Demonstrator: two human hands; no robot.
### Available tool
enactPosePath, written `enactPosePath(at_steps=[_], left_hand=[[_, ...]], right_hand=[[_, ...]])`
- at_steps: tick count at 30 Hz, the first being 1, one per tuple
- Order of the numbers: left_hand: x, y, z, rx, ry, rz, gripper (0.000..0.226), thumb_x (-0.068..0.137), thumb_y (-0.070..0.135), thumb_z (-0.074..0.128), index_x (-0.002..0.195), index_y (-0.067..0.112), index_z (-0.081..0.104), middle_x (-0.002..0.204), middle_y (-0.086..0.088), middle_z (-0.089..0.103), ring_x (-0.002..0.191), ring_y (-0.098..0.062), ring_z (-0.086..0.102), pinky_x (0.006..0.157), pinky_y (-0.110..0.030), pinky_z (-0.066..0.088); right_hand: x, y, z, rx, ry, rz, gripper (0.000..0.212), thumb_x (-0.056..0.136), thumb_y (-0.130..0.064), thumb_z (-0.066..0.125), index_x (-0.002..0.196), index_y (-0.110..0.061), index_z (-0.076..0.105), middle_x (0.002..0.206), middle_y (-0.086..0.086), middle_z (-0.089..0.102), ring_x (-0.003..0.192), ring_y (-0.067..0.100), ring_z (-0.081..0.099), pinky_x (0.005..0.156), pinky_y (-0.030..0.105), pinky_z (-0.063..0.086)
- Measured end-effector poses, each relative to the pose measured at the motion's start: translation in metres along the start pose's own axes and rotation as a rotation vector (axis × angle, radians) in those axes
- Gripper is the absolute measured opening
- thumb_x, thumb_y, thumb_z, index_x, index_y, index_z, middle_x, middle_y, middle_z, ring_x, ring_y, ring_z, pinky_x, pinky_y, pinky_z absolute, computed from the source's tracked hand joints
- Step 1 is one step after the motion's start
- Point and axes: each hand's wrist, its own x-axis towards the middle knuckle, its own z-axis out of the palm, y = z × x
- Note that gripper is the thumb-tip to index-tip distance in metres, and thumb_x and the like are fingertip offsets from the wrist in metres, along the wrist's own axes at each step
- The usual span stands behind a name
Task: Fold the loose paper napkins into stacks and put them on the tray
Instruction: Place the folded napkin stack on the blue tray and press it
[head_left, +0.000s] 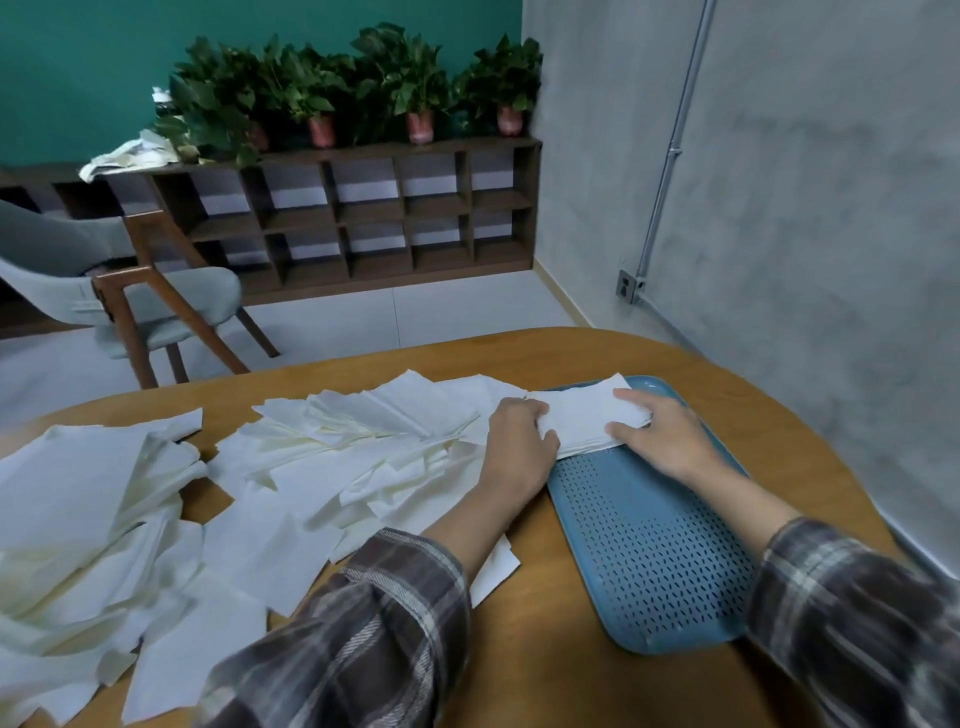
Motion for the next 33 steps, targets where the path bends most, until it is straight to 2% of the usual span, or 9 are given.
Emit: enactPosePath(at_steps=[2, 4, 8, 13, 21, 26, 28, 30, 33], left_hand=[[-0.002, 0.000, 0.000, 0.035, -0.034, 0.014, 0.040, 0.099, 0.009, 0.063, 0.138, 0.001, 0.064, 0.154, -0.018, 0.042, 0.144, -0.030, 0.044, 0.118, -0.031, 0.033], [-0.002, -0.002, -0.001, 0.079, -0.030, 0.063, 0.035, 0.102, 0.011, 0.060, 0.136, 0.001, 0.063, 0.161, -0.016, 0.031, 0.152, -0.027, 0.033, 0.119, -0.028, 0.027], [0.002, -0.006, 0.002, 0.239, -0.076, 0.235, 0.043, 0.107, 0.021, 0.057, 0.146, 0.003, 0.055, 0.168, -0.016, 0.029, 0.155, -0.031, 0.027, 0.125, -0.038, 0.027], [0.008, -0.011, 0.009, 0.344, -0.201, 0.275, 0.050, 0.111, 0.027, 0.049, 0.155, 0.004, 0.044, 0.166, -0.017, 0.036, 0.155, -0.033, 0.030, 0.126, -0.040, 0.027], [0.011, -0.012, 0.011, 0.424, -0.250, 0.257, 0.054, 0.114, 0.031, 0.040, 0.164, 0.011, 0.029, 0.174, -0.009, 0.019, 0.162, -0.026, 0.013, 0.128, -0.039, 0.020], [-0.004, -0.007, 0.003, 0.465, -0.310, 0.276, 0.066, 0.114, 0.039, 0.035, 0.167, 0.008, 0.012, 0.176, -0.013, 0.002, 0.163, -0.028, 0.000, 0.132, -0.041, 0.005], [-0.018, -0.004, -0.005, 0.376, -0.210, 0.353, 0.062, 0.114, 0.035, 0.040, 0.166, 0.006, 0.022, 0.175, -0.014, 0.010, 0.163, -0.027, 0.007, 0.131, -0.037, 0.009], [-0.030, -0.001, -0.018, 0.293, -0.096, 0.428, 0.050, 0.111, 0.024, 0.047, 0.157, 0.006, 0.042, 0.169, -0.013, 0.030, 0.158, -0.026, 0.025, 0.128, -0.038, 0.025], [-0.050, -0.008, -0.047, 0.371, -0.044, 0.527, 0.035, 0.100, 0.012, 0.060, 0.133, 0.004, 0.065, 0.149, -0.017, 0.055, 0.139, -0.033, 0.051, 0.108, -0.045, 0.049]], right_hand=[[-0.002, 0.001, 0.000, -0.058, -0.004, -0.025, 0.058, 0.096, -0.027, 0.075, 0.150, -0.017, 0.058, 0.157, 0.003, 0.053, 0.147, 0.022, 0.044, 0.118, 0.030, 0.030], [-0.003, 0.000, -0.002, -0.149, 0.016, -0.077, 0.057, 0.098, -0.030, 0.071, 0.152, -0.018, 0.056, 0.162, 0.005, 0.046, 0.152, 0.026, 0.034, 0.121, 0.035, 0.025], [0.000, -0.009, 0.000, -0.353, -0.028, -0.253, 0.058, 0.108, -0.040, 0.054, 0.162, -0.022, 0.040, 0.173, -0.002, 0.023, 0.159, 0.022, 0.017, 0.126, 0.041, 0.018], [-0.002, -0.001, 0.019, -0.550, -0.210, -0.203, 0.064, 0.112, -0.052, 0.023, 0.169, -0.027, 0.006, 0.176, -0.003, -0.006, 0.163, 0.016, -0.008, 0.130, 0.041, 0.001], [-0.004, 0.006, 0.029, -0.577, -0.206, -0.174, 0.063, 0.112, -0.053, 0.015, 0.168, -0.031, -0.003, 0.175, -0.005, -0.016, 0.161, 0.014, -0.016, 0.132, 0.045, -0.004], [-0.003, -0.009, 0.015, -0.588, -0.253, -0.143, 0.064, 0.112, -0.054, 0.018, 0.169, -0.030, 0.001, 0.175, -0.004, -0.014, 0.161, 0.016, -0.015, 0.130, 0.048, -0.007], [-0.009, -0.017, 0.009, -0.544, -0.173, -0.174, 0.064, 0.112, -0.053, 0.024, 0.169, -0.027, 0.009, 0.176, -0.002, -0.007, 0.163, 0.018, -0.009, 0.130, 0.047, -0.003], [-0.017, -0.026, 0.008, -0.492, -0.096, -0.231, 0.063, 0.112, -0.050, 0.032, 0.168, -0.024, 0.021, 0.177, 0.001, 0.004, 0.163, 0.019, -0.001, 0.131, 0.045, 0.004], [-0.035, -0.045, 0.016, -0.400, -0.069, -0.298, 0.056, 0.111, -0.040, 0.045, 0.163, -0.022, 0.036, 0.175, -0.001, 0.018, 0.163, 0.016, 0.008, 0.130, 0.040, 0.013]])
